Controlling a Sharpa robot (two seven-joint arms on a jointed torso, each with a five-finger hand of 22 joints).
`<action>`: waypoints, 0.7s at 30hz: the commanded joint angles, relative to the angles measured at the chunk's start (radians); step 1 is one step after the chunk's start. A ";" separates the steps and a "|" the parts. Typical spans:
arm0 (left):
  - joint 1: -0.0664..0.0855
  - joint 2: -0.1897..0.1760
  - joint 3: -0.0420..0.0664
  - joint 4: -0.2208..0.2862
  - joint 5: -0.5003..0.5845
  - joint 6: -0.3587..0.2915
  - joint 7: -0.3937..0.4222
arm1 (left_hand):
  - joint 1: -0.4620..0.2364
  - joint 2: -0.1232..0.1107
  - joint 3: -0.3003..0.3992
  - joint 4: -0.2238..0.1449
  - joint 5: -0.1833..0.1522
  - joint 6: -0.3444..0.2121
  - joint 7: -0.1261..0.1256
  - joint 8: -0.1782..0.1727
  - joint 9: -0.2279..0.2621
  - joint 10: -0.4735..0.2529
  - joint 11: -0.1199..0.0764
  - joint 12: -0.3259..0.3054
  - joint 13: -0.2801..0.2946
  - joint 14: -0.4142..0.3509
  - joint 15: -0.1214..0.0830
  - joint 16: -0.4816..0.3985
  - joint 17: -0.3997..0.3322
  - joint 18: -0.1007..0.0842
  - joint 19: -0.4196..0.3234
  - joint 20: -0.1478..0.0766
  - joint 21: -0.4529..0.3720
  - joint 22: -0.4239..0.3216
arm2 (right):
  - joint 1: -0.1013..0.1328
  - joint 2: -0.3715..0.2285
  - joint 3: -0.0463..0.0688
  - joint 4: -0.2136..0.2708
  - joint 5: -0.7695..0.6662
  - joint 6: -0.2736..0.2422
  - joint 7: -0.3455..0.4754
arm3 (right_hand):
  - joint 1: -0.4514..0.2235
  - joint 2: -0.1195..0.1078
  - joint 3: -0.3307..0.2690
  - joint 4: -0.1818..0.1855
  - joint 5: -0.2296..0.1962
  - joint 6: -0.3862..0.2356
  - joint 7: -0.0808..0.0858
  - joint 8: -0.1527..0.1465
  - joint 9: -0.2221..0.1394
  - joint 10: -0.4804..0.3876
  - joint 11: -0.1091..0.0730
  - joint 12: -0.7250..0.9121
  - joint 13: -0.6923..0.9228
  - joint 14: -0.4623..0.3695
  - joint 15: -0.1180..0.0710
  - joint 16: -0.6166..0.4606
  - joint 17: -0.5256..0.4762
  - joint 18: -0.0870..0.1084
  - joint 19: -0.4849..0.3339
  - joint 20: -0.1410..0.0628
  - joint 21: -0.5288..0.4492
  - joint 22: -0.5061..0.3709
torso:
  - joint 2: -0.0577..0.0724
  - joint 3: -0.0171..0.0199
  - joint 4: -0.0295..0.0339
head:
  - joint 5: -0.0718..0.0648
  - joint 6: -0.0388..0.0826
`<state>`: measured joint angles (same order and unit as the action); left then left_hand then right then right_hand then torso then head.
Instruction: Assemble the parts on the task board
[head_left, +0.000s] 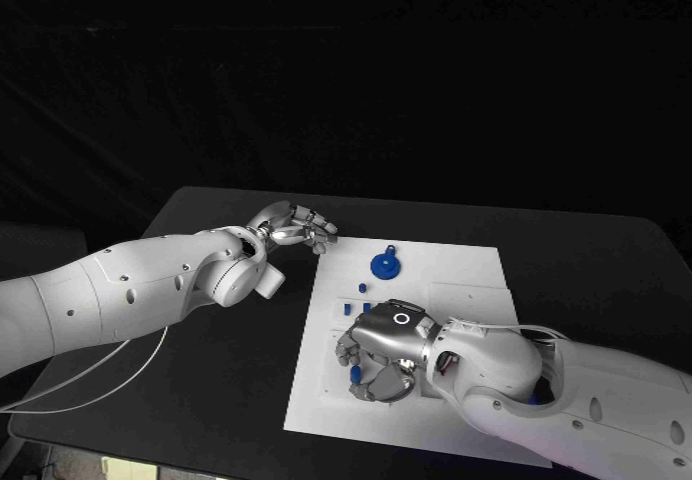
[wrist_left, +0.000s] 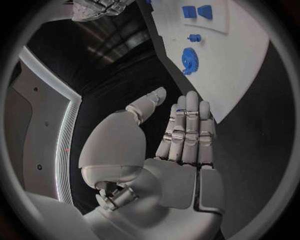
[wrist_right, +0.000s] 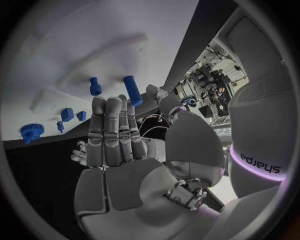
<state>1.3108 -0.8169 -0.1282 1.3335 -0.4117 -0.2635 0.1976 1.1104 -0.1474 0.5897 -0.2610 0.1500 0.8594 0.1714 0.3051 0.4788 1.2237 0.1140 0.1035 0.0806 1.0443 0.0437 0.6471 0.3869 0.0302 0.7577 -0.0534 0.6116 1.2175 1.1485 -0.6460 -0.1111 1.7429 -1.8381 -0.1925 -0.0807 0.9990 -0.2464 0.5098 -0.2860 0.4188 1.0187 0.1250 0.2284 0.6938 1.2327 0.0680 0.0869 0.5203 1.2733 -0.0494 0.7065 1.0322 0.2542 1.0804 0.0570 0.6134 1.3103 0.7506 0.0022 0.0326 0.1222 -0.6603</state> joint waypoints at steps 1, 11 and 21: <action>0.001 0.001 0.001 0.001 0.006 0.009 0.005 | -0.007 -0.001 0.000 0.005 -0.005 -0.007 -0.003 -0.003 -0.002 -0.007 0.003 -0.006 0.002 0.001 0.005 -0.005 0.001 0.004 0.000 0.002 -0.004 0.001 | 0.000 -0.005 0.000 0.004 0.028 -0.026 0.019 | -0.009 -0.003 -0.010 0.001 -0.012 -0.007 -0.002 -0.005 -0.002 -0.008 -0.001 -0.004 -0.002 0.000 0.007 0.005 -0.001 0.008 -0.007 0.000 0.002 0.013 | 0.000 -0.0002 -0.0002 | 0.000 0.000; 0.001 0.000 0.001 -0.004 0.006 0.010 0.004 | -0.007 -0.001 0.000 0.005 -0.005 -0.008 -0.003 -0.004 -0.002 -0.007 0.003 -0.006 0.002 0.001 0.005 -0.006 0.002 0.004 0.000 0.002 -0.005 0.002 | 0.006 -0.056 0.015 0.037 0.185 -0.123 0.075 | -0.053 -0.008 -0.068 0.006 -0.014 -0.041 0.014 -0.029 -0.019 -0.029 0.003 -0.014 -0.009 0.013 0.009 0.037 0.004 0.008 0.013 -0.011 0.019 0.017 | 0.000 0.0001 -0.0002 | -0.004 0.002; 0.001 0.001 0.001 -0.016 0.006 0.009 0.004 | -0.007 -0.001 0.000 0.005 -0.005 -0.008 -0.003 -0.004 -0.002 -0.008 0.003 -0.006 0.002 0.001 0.005 -0.007 0.003 0.004 0.000 0.003 -0.005 0.002 | 0.024 -0.086 0.048 0.026 0.368 -0.138 0.123 | -0.074 -0.045 -0.051 0.050 0.006 -0.124 0.046 -0.076 -0.062 -0.238 0.059 -0.023 -0.128 -0.018 0.062 0.081 0.015 0.008 0.000 -0.014 0.037 0.019 | 0.000 0.0004 0.0000 | -0.015 0.009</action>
<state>1.3107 -0.8171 -0.1282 1.3178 -0.4116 -0.2634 0.1969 1.1104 -0.1474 0.5897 -0.2610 0.1500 0.8568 0.1688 0.3051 0.4780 1.2199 0.1178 0.1036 0.0805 1.0443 0.0437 0.6471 0.3886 0.0296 0.7577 -0.0534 0.6116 1.2183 1.1714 -0.7284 -0.0627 1.7712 -1.5885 -0.3084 -0.0030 0.9266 -0.2819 0.4595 -0.2400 0.4254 0.8989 0.1702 0.1557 0.6319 0.9987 0.1269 0.0639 0.3957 1.2552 0.0072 0.7852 1.0464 0.2426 1.0839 0.0427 0.6477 1.3092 0.7502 0.0023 0.0321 0.1093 -0.6538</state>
